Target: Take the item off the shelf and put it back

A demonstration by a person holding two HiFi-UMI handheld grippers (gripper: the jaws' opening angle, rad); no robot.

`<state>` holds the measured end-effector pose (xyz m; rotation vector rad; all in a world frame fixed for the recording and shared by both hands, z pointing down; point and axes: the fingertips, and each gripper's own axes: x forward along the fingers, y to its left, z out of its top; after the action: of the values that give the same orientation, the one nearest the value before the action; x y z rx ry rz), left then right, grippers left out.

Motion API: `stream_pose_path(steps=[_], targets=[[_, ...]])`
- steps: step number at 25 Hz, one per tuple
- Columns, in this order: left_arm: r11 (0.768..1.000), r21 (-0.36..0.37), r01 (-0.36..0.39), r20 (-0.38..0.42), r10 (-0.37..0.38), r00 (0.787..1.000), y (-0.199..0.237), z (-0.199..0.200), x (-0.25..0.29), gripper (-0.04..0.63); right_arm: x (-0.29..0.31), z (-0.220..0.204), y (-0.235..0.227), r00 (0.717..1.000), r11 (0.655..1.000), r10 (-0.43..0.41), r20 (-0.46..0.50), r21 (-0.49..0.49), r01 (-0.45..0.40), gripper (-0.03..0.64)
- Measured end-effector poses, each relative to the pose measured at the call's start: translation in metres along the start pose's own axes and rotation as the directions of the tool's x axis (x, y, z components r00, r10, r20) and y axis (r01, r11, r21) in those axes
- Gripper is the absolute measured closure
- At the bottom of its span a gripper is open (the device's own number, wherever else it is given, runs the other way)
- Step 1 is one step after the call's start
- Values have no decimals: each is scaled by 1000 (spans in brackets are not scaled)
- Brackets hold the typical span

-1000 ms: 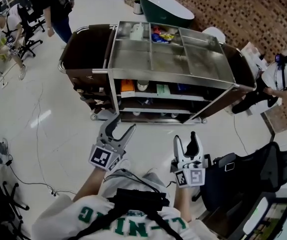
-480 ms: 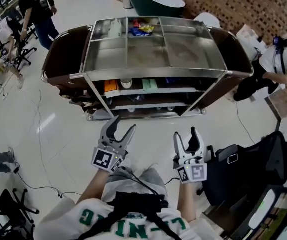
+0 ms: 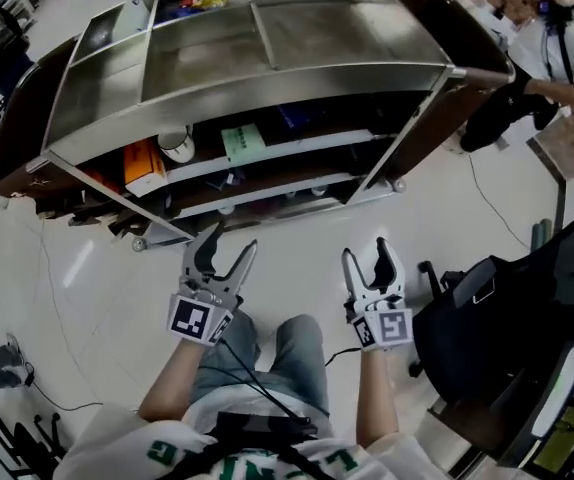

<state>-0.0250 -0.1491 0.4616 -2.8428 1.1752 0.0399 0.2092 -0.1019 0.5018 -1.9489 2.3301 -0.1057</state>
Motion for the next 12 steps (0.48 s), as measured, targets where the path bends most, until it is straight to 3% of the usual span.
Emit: stream_pose_path(steps=[6,12], targets=[[998,-37,-59,-17,59,998,19,-173,48,360,34,-183,-55,998,1000,-11,-55,16,12,316],[993,-30,-114,17,114,993,46,-292,69,360,81,-329,-87,998,1000,5,-68,-20,-7,316]])
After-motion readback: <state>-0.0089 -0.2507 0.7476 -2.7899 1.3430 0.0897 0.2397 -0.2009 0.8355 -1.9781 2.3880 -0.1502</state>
